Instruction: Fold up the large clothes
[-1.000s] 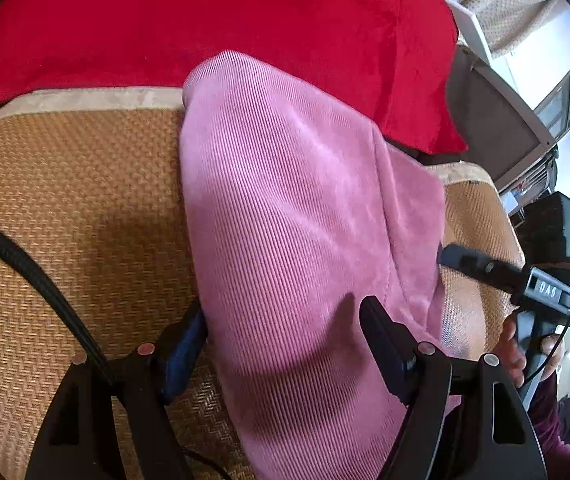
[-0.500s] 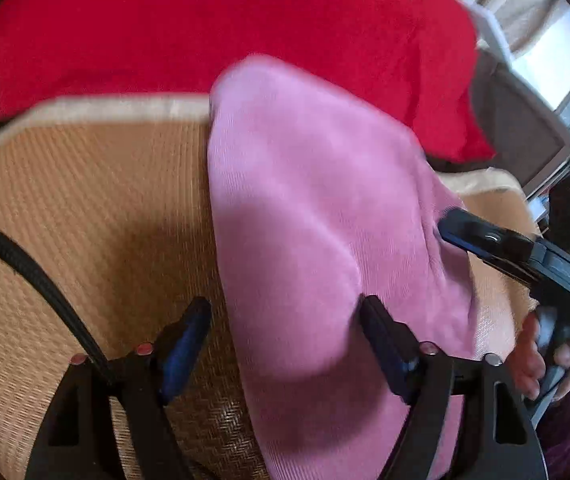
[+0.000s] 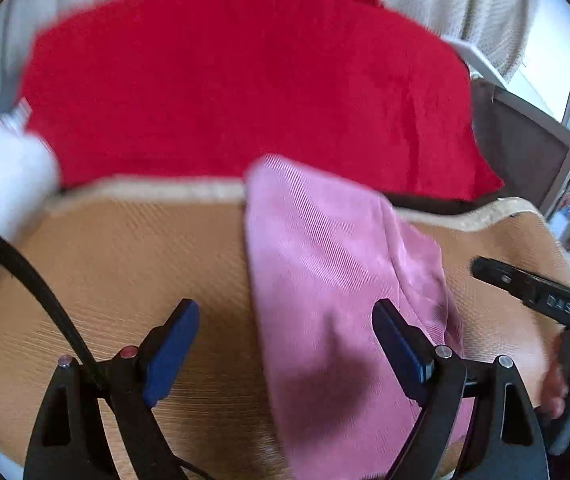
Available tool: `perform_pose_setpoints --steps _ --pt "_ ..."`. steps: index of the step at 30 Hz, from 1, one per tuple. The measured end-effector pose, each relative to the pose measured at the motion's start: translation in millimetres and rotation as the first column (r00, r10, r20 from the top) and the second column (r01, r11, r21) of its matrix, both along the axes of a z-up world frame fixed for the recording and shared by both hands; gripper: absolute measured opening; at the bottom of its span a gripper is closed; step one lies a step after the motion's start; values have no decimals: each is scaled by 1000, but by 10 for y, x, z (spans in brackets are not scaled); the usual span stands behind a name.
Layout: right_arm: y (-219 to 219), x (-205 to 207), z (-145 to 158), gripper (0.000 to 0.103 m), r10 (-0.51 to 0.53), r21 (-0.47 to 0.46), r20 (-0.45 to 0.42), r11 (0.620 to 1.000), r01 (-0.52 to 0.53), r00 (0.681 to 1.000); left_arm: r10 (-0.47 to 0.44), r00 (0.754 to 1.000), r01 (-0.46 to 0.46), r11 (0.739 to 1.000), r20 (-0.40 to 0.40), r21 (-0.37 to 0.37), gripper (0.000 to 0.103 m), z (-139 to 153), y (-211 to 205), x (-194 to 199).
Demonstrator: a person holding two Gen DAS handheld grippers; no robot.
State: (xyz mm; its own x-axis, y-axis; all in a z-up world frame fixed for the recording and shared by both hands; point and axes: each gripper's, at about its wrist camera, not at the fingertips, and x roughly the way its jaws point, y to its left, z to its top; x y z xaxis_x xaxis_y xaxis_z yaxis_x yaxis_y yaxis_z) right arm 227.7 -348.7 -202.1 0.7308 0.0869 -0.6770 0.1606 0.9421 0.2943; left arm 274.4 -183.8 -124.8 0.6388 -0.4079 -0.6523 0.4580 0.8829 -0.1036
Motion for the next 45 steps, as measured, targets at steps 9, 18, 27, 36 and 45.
perform_pose_setpoints --steps 9,18,27,36,45 --pt "546 -880 746 68 -31 -364 119 929 73 992 75 931 -131 982 357 136 97 725 112 -965" --pt "804 -1592 1386 68 -65 -461 229 872 167 971 100 862 -169 981 496 95 97 1309 259 -1555" --pt "941 -1995 1798 69 -78 -476 313 849 227 947 140 798 -197 980 586 34 100 1724 398 -1994" --pt "1057 -2317 2082 69 -82 -464 377 845 265 922 161 732 -198 980 663 -19 103 2025 486 -2376" --pt "1156 -2488 2258 69 -78 -462 422 838 289 903 171 701 -195 980 693 -44 103 2135 566 -2558"
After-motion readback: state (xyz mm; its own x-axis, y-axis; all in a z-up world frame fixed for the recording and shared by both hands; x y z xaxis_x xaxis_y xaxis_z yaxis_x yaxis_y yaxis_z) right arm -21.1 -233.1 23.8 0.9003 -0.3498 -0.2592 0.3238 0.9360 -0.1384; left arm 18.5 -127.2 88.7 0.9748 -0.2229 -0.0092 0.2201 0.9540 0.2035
